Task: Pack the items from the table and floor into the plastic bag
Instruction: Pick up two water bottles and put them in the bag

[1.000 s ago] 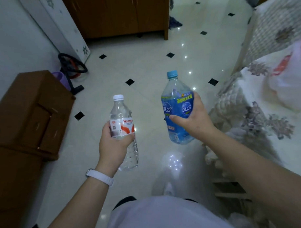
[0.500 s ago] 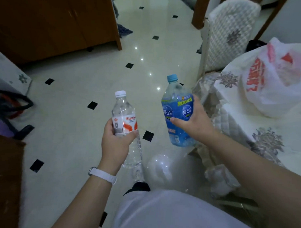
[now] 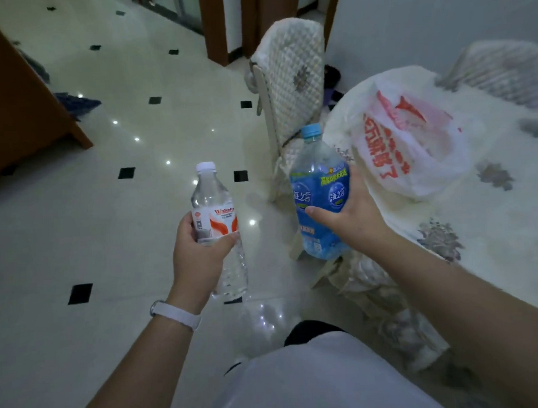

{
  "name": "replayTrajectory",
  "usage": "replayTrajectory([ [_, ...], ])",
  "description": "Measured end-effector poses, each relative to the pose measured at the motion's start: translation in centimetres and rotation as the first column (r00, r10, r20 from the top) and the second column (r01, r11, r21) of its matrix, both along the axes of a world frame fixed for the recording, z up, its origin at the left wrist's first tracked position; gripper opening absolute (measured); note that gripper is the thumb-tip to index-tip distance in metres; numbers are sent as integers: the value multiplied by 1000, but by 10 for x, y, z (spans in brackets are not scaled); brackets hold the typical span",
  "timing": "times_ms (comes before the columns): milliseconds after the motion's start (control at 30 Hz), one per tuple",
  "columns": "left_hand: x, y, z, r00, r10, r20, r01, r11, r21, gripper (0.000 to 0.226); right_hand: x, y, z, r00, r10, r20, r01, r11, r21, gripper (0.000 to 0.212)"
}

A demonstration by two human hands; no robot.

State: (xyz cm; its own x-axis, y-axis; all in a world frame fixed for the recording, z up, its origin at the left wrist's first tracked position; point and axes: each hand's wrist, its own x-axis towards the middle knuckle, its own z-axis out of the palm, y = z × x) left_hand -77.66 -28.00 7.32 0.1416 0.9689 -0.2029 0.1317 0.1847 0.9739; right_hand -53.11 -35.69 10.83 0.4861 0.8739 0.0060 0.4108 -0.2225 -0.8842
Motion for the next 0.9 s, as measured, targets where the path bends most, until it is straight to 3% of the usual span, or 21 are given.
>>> replayTrajectory([
  [200,65,55,-1,981,-196,7,196,981,-3,54,49,19,0,981,-194,-22,195,979,52,79],
  [467,172,135,10,950,-300,-82,306,949,80,52,135,70,2,924,-351,-152,374,912,169,88],
  [700,291,192,33,884,-462,-80,468,871,149,47,224,92,22,880,-455,-138,475,842,254,93],
  [900,377,199,56,752,-658,-44,655,737,165,39,275,73,32,802,-587,-115,592,751,294,93],
])
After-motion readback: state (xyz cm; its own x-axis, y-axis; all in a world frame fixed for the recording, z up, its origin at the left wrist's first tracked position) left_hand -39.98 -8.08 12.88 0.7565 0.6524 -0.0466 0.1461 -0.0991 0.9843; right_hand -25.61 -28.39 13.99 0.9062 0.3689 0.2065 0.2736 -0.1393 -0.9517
